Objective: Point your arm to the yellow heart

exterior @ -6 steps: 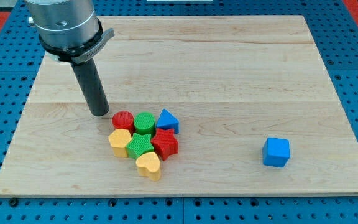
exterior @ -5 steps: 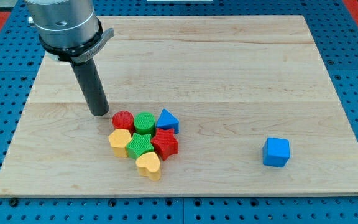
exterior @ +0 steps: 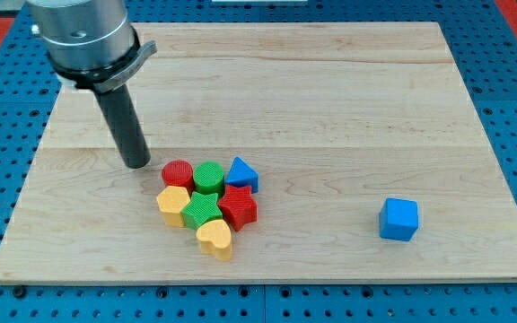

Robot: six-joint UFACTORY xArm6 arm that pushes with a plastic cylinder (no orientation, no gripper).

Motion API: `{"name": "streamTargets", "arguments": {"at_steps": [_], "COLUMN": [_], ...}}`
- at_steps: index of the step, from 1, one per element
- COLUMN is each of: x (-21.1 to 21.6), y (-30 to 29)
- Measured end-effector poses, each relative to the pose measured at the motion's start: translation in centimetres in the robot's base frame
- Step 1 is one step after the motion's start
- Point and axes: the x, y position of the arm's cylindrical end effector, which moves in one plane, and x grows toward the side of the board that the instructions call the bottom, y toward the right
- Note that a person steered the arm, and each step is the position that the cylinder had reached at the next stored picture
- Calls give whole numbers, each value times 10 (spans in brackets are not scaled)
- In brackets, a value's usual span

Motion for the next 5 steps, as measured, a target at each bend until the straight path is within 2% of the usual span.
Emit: {"name": "streamTargets", "arguments": {"at_steps": [1, 2, 3, 4, 5], "x": [47, 91, 129, 143, 144], "y": [-32, -34, 7, 41, 39]}}
